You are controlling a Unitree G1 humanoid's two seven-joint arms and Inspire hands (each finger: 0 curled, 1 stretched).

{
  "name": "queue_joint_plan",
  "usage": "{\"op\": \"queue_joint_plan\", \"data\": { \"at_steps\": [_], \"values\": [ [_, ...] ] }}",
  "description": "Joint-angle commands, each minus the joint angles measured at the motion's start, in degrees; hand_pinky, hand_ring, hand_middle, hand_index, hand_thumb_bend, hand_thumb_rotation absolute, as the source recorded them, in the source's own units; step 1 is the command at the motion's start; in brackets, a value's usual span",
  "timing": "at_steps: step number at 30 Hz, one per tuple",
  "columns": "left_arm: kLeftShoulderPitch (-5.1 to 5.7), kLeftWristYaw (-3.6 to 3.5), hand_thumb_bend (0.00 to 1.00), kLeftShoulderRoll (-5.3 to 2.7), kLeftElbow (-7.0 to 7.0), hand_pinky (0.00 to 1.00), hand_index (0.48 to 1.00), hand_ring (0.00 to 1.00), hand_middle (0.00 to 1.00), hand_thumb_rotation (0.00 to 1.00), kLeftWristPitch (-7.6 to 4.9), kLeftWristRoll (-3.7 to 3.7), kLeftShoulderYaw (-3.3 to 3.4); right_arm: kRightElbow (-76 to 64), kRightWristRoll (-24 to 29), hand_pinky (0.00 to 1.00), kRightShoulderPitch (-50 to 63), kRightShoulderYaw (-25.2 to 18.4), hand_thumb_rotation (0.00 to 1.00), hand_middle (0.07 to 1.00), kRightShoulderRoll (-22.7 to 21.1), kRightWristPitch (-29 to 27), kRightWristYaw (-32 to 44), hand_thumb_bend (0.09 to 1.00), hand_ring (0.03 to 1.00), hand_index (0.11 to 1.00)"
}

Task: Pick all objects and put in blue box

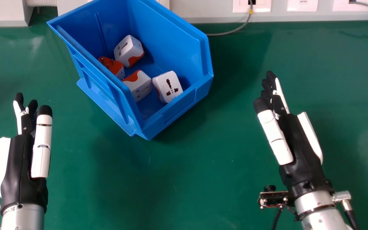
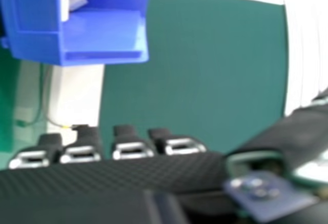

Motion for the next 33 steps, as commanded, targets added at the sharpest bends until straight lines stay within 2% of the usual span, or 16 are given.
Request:
{"op": "queue_joint_plan", "data": {
  "at_steps": [1, 5, 8, 16, 21, 28, 33],
  "values": [
    [0.25, 0.4, 0.4, 0.19, -0.17, 1.0, 1.0, 1.0, 1.0, 1.0, -1.66, 0.42, 0.04, -0.7, 2.4, 1.0, -0.6, -2.4, 1.0, 1.0, 0.2, -0.5, 0.9, 0.442, 1.0, 1.0],
    [0.52, 0.68, 0.4, -0.23, -0.26, 1.0, 1.0, 1.0, 1.0, 1.0, -1.54, 0.27, -0.2, 0.5, 2.8, 1.0, -1.2, -3.7, 1.0, 1.0, 0.0, -0.8, 1.9, 0.407, 1.0, 1.0],
    [0.92, 1.01, 0.4, -0.52, -0.65, 1.0, 1.0, 1.0, 1.0, 1.0, -1.54, 0.53, -0.54, 0.9, 2.8, 1.0, -1.6, -4.2, 1.0, 1.0, 0.1, -1.0, 2.6, 0.399, 1.0, 1.0],
    [1.77, 1.3, 0.38, -1.14, -0.65, 1.0, 1.0, 1.0, 1.0, 1.0, -2.59, 0.67, -1.08, 2.8, 2.8, 1.0, -3.0, -5.1, 1.0, 1.0, 0.0, -3.1, 4.3, 0.381, 1.0, 1.0],
    [2.54, 0.9, 0.37, -1.15, 0.0, 1.0, 1.0, 1.0, 1.0, 1.0, -4.07, 0.43, -1.38, 4.5, 3.2, 1.0, -2.8, -5.7, 1.0, 1.0, 0.2, -5.1, 5.4, 0.37, 1.0, 1.0],
    [4.1, 0.2, 0.38, -1.2, 0.92, 1.0, 1.0, 1.0, 1.0, 1.0, -6.89, 0.31, -1.69, 6.0, 4.3, 1.0, -2.5, -6.3, 1.0, 1.0, 0.9, -6.6, 6.9, 0.351, 1.0, 1.0],
    [5.42, 0.15, 0.4, -1.6, 0.79, 1.0, 1.0, 1.0, 1.0, 0.99, -7.56, 0.44, -2.44, 6.9, 4.9, 1.0, -2.6, -7.0, 1.0, 1.0, 0.9, -7.8, 7.2, 0.333, 1.0, 1.0]
  ]
}}
